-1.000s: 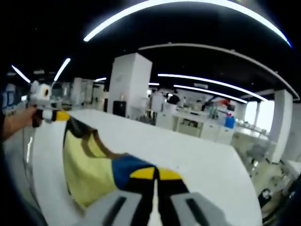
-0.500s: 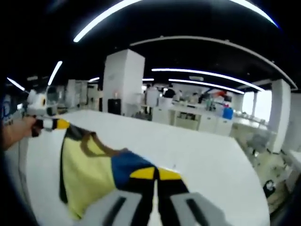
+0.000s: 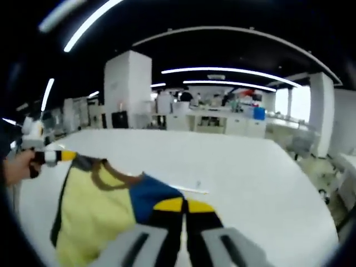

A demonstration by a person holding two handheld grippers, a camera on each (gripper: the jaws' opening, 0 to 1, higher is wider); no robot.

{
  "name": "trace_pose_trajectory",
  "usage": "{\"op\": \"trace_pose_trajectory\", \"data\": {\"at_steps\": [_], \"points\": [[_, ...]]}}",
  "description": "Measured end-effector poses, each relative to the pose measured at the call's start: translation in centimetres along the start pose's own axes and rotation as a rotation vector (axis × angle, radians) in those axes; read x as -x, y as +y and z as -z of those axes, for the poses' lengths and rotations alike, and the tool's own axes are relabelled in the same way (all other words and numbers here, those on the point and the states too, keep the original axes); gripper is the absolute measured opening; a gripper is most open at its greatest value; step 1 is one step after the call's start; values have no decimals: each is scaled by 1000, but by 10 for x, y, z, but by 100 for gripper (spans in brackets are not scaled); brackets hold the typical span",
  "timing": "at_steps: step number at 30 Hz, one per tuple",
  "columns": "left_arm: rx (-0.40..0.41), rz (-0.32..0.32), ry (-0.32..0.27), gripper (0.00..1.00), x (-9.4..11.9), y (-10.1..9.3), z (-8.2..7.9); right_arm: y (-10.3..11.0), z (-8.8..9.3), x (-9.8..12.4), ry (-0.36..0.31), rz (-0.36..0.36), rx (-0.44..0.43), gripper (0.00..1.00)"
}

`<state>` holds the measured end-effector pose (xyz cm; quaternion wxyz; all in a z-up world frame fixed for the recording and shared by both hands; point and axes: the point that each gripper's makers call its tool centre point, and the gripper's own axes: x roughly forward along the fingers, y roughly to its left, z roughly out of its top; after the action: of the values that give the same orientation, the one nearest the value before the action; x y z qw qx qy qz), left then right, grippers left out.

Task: Fold the garment on the visible template until the final outline fits inside the template.

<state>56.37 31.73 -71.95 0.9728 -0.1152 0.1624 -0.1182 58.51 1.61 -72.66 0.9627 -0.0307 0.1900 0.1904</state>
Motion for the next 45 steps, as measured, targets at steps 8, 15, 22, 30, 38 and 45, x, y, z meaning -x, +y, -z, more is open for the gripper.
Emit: {"op": "trace_pose_trajectory", "data": {"at_steps": [8,15,22,30,38,45], "points": [[44,-39,49,0,-27,8,28,-5,29,-35,55,51,-31,0],[47,-83,94,0,-49,22,52,-7,50,-52,99,75,-71,0],[16,-144,145,0,-53,31,70,-5,65,-60,140,76,-67,0],[-38,-155,156,1,-46,28,69,1,69,-61,175,43,17,0],[-73,-117,168,29,-27,22,64,12,64,-52,192,-8,46,36],[-101,-51,160,50,-7,18,60,27,64,-29,193,-81,51,53]]}}
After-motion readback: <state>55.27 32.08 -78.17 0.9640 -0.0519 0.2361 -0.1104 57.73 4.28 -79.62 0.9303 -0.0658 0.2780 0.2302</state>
